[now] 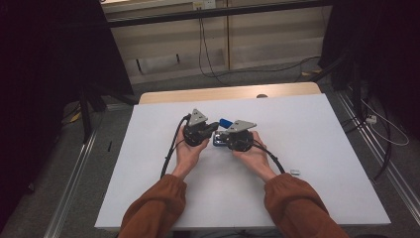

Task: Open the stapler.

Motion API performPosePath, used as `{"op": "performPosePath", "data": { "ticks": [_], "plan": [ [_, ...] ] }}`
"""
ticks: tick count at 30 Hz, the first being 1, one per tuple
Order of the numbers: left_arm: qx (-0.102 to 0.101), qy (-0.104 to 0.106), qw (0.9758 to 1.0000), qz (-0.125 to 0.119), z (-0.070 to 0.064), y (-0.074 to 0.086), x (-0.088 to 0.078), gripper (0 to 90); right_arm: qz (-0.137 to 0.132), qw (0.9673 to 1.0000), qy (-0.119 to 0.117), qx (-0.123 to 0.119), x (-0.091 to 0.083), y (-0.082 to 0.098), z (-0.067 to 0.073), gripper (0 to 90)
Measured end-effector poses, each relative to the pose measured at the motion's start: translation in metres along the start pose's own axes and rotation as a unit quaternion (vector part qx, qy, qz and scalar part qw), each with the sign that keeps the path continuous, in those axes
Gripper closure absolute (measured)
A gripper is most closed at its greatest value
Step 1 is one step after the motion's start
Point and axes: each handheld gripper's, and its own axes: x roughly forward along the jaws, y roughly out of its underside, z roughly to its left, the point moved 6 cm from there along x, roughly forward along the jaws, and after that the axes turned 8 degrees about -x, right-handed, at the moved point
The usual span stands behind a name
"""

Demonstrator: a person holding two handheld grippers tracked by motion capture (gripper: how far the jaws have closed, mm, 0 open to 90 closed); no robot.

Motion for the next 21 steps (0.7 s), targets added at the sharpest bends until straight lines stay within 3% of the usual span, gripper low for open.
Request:
{"op": "performPosePath", "data": {
  "ticks": [3, 4, 21],
  "plan": [
    [-0.001, 0.000, 1.0000, 0.000, 0.000, 0.000, 0.000, 90.0, -0.011, 0.9999, 0.007, 0.001, -0.005, -0.004, -0.002, 90.0],
    [0.000, 0.000, 1.0000, 0.000, 0.000, 0.000, 0.000, 90.0, -0.033, 0.9992, 0.014, 0.018, -0.010, -0.009, -0.005, 90.0],
    [0.002, 0.000, 1.0000, 0.001, 0.000, 0.000, 0.000, 90.0, -0.040, 0.9976, 0.053, 0.017, 0.002, -0.007, -0.006, 90.0]
  ]
}}
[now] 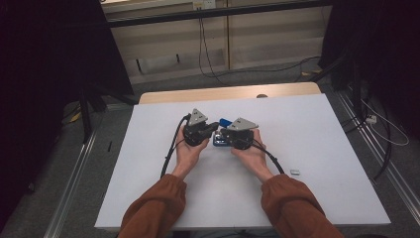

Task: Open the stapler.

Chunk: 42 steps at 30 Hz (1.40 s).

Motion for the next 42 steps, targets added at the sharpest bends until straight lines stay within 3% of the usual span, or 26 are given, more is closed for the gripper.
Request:
{"op": "performPosePath", "data": {
  "ticks": [5, 9, 12, 21, 39, 42],
  "plan": [
    [-0.001, 0.003, 1.0000, 0.006, 0.004, 0.004, 0.002, 90.0, -0.001, 0.9999, 0.006, -0.014, 0.000, -0.001, 0.001, 90.0],
    [-0.007, -0.012, 0.9998, 0.015, 0.009, 0.008, 0.003, 90.0, 0.001, 0.9999, 0.007, -0.013, 0.000, -0.001, 0.001, 90.0],
    [-0.015, -0.006, 0.9997, 0.018, 0.010, 0.011, 0.005, 90.0, -0.001, 0.9999, 0.008, -0.011, 0.000, -0.001, 0.000, 90.0],
    [-0.003, -0.004, 0.9995, 0.030, 0.003, 0.015, 0.011, 90.0, 0.006, 0.9997, 0.007, -0.022, -0.002, 0.000, -0.001, 90.0],
    [-0.001, -0.001, 0.9994, 0.036, 0.006, 0.019, 0.016, 90.0, 0.004, 0.9999, 0.005, -0.012, -0.001, 0.000, 0.000, 90.0],
    [0.004, -0.005, 0.9993, 0.036, 0.005, 0.019, 0.016, 90.0, 0.006, 0.9997, 0.010, -0.021, -0.001, 0.000, 0.000, 90.0]
  ]
}}
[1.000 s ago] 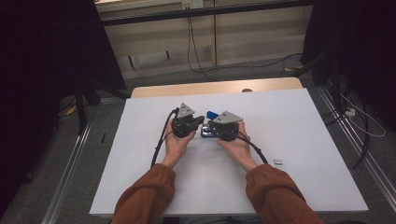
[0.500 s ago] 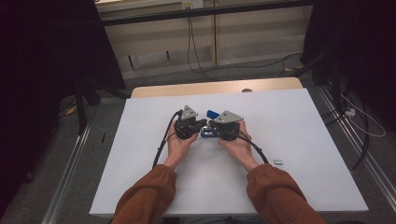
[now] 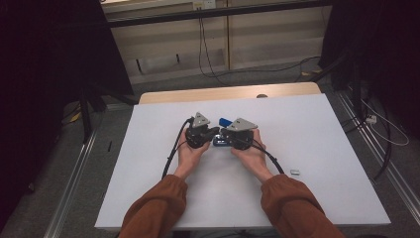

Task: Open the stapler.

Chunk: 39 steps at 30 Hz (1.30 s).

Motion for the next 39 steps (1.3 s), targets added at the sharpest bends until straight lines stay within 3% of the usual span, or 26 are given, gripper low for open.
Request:
{"op": "performPosePath", "data": {
  "ticks": [9, 13, 14, 26, 39],
  "plan": [
    [0.004, 0.001, 1.0000, 0.000, -0.0008, 0.0008, 0.0008, 90.0, 0.000, 1.0000, 0.006, -0.002, 0.0002, 0.0001, 0.0006, 90.0],
    [0.017, -0.009, 0.9997, 0.016, -0.0001, 0.0064, 0.0051, 90.0, 0.000, 1.0000, 0.006, -0.001, 0.0012, 0.0006, 0.0016, 90.0],
    [0.010, -0.005, 0.9999, 0.012, -0.0004, 0.0067, 0.0057, 90.0, 0.000, 1.0000, 0.006, -0.001, 0.0012, 0.0006, 0.0016, 90.0],
    [0.006, 0.003, 0.9999, 0.011, 0.0004, 0.0075, 0.0071, 90.0, -0.007, 0.9999, 0.015, 0.003, -0.0001, -0.0008, 0.0004, 90.0],
    [0.007, 0.001, 0.9999, 0.009, 0.0004, 0.0077, 0.0079, 90.0, -0.023, 0.9993, 0.028, 0.008, -0.0016, -0.0082, -0.0029, 90.0]
  ]
}}
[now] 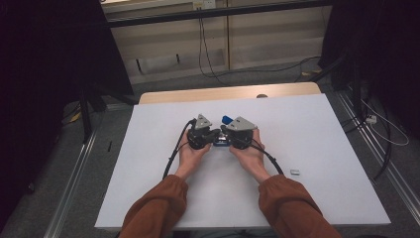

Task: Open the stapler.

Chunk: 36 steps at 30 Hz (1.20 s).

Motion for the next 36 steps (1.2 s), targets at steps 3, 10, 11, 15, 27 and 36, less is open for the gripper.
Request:
{"op": "performPosePath", "data": {
  "ticks": [3, 10, 11, 15, 27, 36],
  "plan": [
    [0.003, -0.003, 1.0000, 0.000, -0.0001, 0.0005, -0.0004, 90.0, 0.000, 1.0000, 0.000, 0.000, -0.0002, 0.0000, 0.0000, 90.0],
    [0.003, -0.002, 1.0000, -0.004, 0.0001, 0.0011, -0.0005, 90.0, -0.001, 1.0000, 0.004, 0.004, -0.0019, -0.0009, -0.0017, 90.0],
    [0.003, -0.002, 1.0000, -0.004, 0.0001, 0.0011, -0.0005, 90.0, -0.001, 1.0000, 0.004, 0.004, -0.0019, -0.0009, -0.0017, 90.0],
    [0.000, -0.004, 1.0000, -0.005, -0.0008, 0.0013, -0.0004, 90.0, -0.001, 1.0000, 0.006, 0.005, -0.0033, -0.0013, -0.0034, 90.0],
    [0.001, -0.004, 1.0000, -0.007, -0.0005, 0.0018, -0.0006, 90.0, -0.003, 0.9999, 0.015, 0.006, -0.0047, -0.0012, -0.0026, 90.0],
    [0.000, -0.003, 1.0000, -0.008, -0.0005, 0.0018, -0.0006, 90.0, -0.009, 0.9997, 0.019, 0.008, -0.0057, -0.0012, -0.0026, 90.0]
  ]
}}
